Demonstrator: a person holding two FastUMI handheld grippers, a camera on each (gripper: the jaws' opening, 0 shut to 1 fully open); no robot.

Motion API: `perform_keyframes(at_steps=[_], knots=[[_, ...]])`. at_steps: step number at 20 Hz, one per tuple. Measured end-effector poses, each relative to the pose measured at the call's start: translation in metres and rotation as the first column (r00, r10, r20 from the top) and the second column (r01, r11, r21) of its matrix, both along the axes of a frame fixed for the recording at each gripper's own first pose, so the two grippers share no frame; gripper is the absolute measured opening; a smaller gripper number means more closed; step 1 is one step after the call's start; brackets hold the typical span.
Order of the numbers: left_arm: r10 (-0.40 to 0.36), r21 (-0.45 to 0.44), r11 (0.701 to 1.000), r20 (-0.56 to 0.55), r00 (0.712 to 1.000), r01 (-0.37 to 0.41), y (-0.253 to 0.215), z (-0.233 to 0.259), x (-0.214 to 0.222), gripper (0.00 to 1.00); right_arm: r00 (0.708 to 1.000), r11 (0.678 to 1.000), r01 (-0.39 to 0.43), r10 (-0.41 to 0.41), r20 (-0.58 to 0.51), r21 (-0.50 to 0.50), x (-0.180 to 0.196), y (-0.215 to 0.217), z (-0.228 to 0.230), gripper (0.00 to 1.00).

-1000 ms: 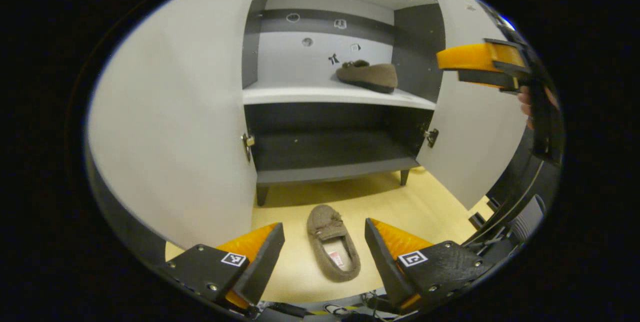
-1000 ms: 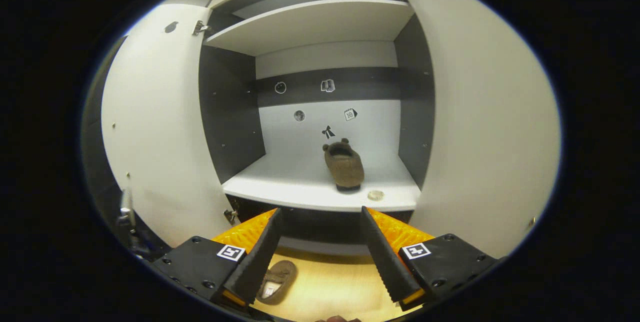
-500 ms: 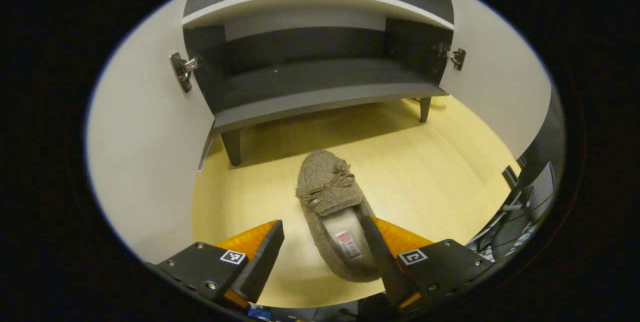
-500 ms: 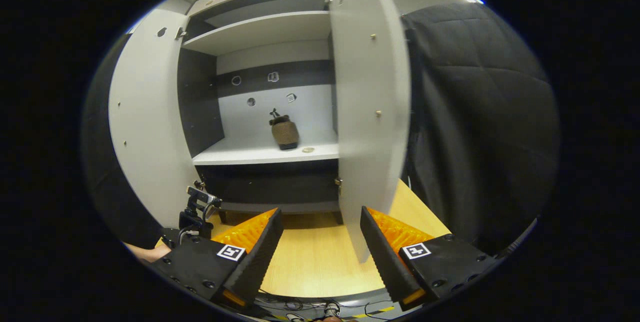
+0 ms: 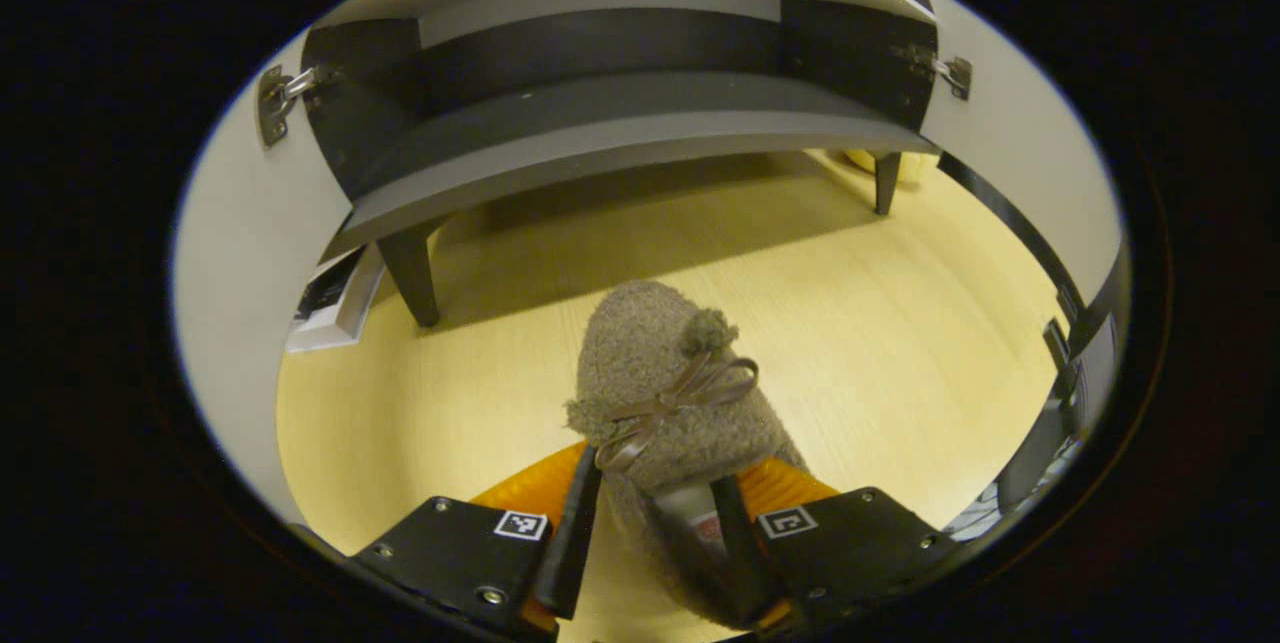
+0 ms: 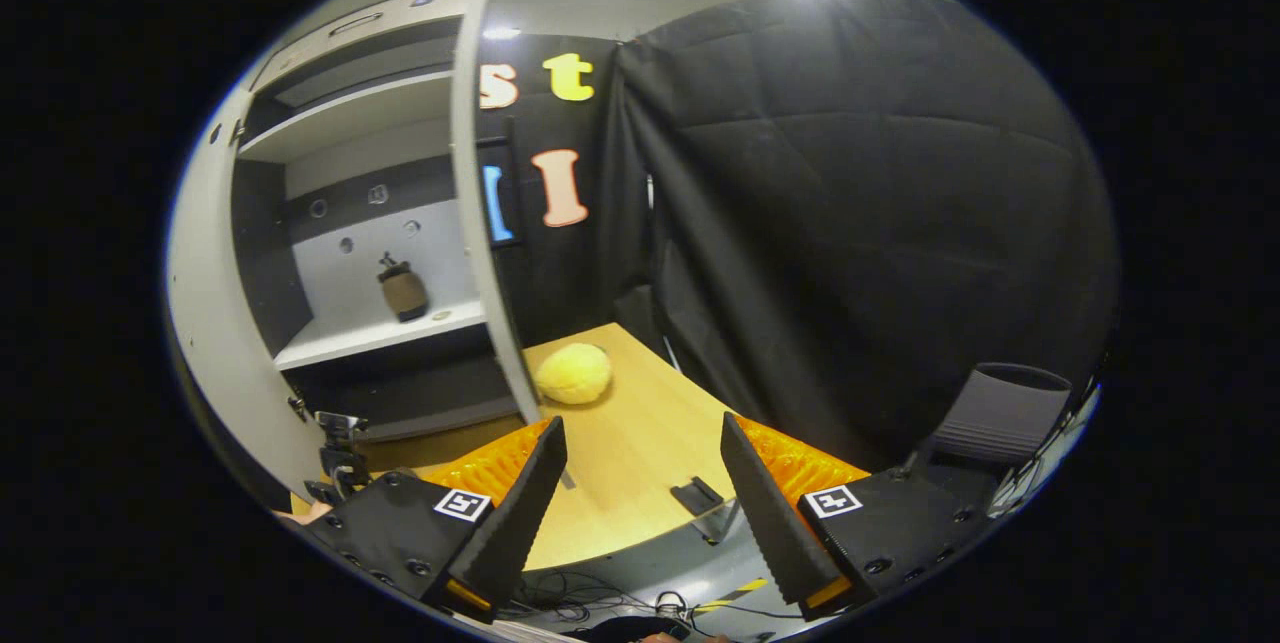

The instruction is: Grab one shoe with the right hand and put it into the shoe cabinet, grab the other shoe with the left hand and put it into the shoe cabinet; then close the right door with the right hand and the left door with the left hand.

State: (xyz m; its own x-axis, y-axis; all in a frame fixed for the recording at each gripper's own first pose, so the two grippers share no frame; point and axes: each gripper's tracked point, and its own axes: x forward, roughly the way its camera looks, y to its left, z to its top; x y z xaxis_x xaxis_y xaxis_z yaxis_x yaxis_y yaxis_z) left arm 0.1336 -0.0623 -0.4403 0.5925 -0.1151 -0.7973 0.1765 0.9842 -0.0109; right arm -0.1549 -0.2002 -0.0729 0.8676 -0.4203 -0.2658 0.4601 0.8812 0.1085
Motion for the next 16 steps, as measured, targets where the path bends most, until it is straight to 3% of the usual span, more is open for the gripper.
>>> perform_keyframes(at_steps=[3,4,6,7,9,15,16], knots=[[0.069,-0.071,0.995,-0.033,0.997,-0.071,0.002,-0.010,0.001,0.54,0.998,0.997,0.062,-0.062,0.004,0.039,0.000,-0.034,-0.004,0.99],[0.102,-0.059,0.993,-0.041,0.994,-0.104,0.010,-0.011,0.001,0.61,0.998,0.997,0.068,-0.069,0.017,0.033,0.006,-0.045,-0.002,0.99],[0.134,-0.070,0.988,-0.070,0.988,-0.139,0.008,-0.008,0.000,0.28,0.997,0.998,0.062,-0.063,0.046,0.022,0.027,-0.067,0.006,0.99],[0.145,-0.024,0.989,-0.069,0.987,-0.147,0.016,-0.008,-0.001,0.28,0.997,0.998,0.052,-0.054,0.060,0.021,0.038,-0.075,0.011,0.99],[0.161,-0.001,0.987,-0.085,0.983,-0.161,0.014,-0.011,0.008,0.04,0.996,1.000,0.021,-0.023,0.087,0.023,0.064,-0.084,0.020,0.99],[0.198,0.007,0.980,-0.072,0.978,-0.198,0.028,0.017,0.013,0.03,0.993,0.998,-0.054,0.049,0.103,0.038,0.112,-0.114,0.013,0.99],[0.207,0.005,0.978,-0.069,0.976,-0.207,0.034,0.026,0.014,0.08,0.993,0.997,-0.062,0.057,0.099,0.047,0.116,-0.117,0.008,0.99]])
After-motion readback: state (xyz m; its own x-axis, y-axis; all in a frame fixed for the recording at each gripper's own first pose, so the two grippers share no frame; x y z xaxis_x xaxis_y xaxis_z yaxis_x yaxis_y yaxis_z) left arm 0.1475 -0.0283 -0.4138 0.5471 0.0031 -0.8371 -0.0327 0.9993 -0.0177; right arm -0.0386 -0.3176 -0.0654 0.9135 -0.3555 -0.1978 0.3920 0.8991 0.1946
